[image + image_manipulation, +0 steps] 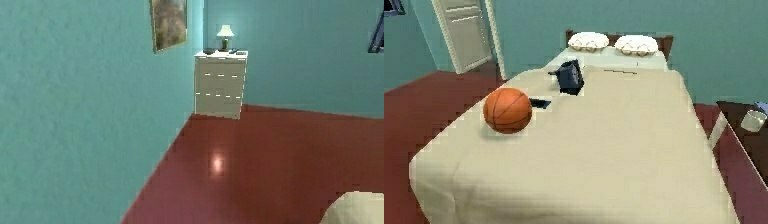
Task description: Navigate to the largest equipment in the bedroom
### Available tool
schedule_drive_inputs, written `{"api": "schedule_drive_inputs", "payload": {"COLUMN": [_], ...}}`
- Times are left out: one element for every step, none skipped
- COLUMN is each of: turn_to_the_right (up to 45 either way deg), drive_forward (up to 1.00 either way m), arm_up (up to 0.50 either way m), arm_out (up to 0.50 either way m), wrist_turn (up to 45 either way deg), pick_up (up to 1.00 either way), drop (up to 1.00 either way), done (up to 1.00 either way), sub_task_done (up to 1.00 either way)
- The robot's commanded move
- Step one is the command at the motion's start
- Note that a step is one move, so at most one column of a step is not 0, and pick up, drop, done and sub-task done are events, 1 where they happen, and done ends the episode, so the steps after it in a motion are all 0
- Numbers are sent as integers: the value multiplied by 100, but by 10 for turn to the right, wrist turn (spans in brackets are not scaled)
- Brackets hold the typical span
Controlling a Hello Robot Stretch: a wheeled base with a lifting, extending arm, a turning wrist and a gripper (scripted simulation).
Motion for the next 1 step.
{"api": "schedule_drive_inputs", "payload": {"turn_to_the_right": [0], "drive_forward": [45], "arm_up": [0], "arm_out": [0], "wrist_turn": [0], "pick_up": [0], "drop": [0], "done": [0], "sub_task_done": [0]}}
